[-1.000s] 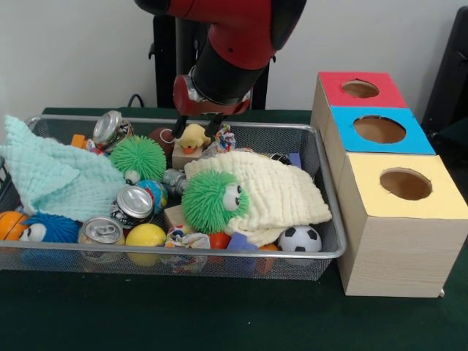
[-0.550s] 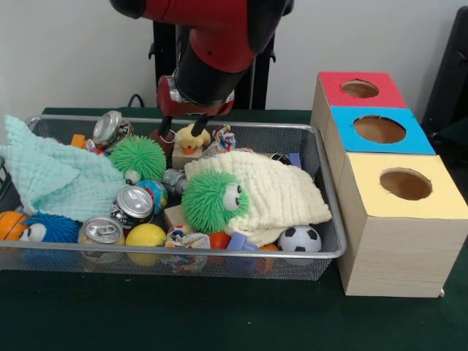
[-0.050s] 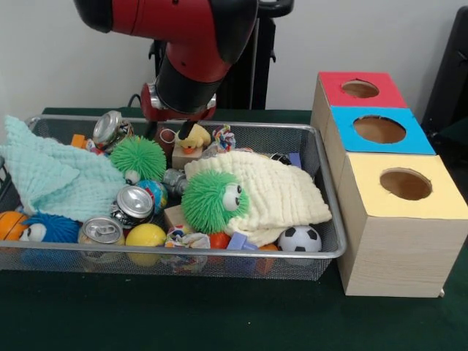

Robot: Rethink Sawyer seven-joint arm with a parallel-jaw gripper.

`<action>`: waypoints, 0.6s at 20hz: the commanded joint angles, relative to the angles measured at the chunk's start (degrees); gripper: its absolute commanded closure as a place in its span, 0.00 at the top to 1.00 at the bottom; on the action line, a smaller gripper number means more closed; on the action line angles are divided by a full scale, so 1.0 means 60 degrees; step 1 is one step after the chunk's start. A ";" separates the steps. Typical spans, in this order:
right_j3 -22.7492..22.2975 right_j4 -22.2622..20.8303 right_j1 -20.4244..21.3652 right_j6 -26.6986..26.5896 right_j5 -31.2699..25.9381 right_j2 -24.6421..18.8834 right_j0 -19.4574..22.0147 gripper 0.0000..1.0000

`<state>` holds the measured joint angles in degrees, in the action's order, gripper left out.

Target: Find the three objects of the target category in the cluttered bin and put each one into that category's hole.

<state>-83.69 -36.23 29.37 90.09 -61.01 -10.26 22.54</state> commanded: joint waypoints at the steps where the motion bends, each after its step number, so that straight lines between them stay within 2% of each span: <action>1: -0.0752 0.0042 -0.0619 -0.2276 0.0015 -0.1275 0.0259 1.00; 7: -0.1195 0.0288 -0.0430 -0.2212 0.0327 -0.1696 0.0550 1.00; 12: -0.1361 0.0340 -0.0260 -0.2186 0.0033 -0.1942 0.0629 1.00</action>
<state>-85.95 -35.41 28.33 90.09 -61.01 -14.98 24.61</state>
